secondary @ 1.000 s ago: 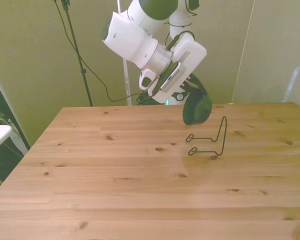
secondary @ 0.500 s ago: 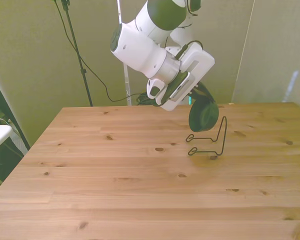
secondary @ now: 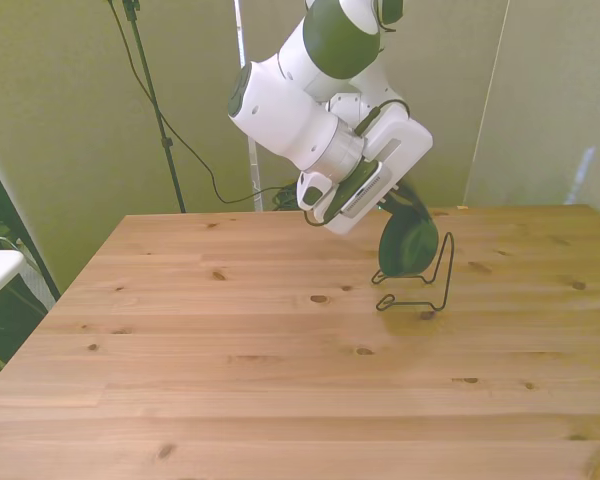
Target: Load the bowl
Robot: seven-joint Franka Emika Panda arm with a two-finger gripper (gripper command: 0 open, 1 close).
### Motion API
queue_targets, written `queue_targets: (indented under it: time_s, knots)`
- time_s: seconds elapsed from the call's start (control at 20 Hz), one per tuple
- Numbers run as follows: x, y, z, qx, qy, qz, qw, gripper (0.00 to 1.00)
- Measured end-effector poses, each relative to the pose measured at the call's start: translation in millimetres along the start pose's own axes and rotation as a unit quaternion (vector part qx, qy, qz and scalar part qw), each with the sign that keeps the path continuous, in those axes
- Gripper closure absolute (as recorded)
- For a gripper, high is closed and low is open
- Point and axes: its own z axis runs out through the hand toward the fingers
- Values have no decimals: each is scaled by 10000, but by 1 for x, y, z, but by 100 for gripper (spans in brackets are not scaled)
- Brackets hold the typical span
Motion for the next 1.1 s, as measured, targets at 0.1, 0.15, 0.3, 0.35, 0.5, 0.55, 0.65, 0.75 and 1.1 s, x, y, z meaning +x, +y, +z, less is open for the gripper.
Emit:
queue_targets:
  time_s: [0.1, 0.15, 0.3, 0.35, 0.5, 0.55, 0.65, 0.75, 1.1]
  knots:
    - [2, 0, 4, -18, -13, -1, 10000, 100]
    - [2, -1, 6, -22, -11, -7, 10000, 100]
    - [3, -2, 9, -26, 41, -8, 10000, 100]
    - [5, -1, 13, -31, 63, 7, 10000, 100]
    - [11, 3, 26, -69, 87, 47, 9999, 100]
    - [12, 4, 29, -76, 97, 56, 9999, 100]
    - [12, 4, 31, -83, 97, 48, 9999, 100]
    - [12, 4, 31, -81, 102, 43, 9999, 100]
    - [10, 5, 23, -39, 165, 11, 9999, 100]
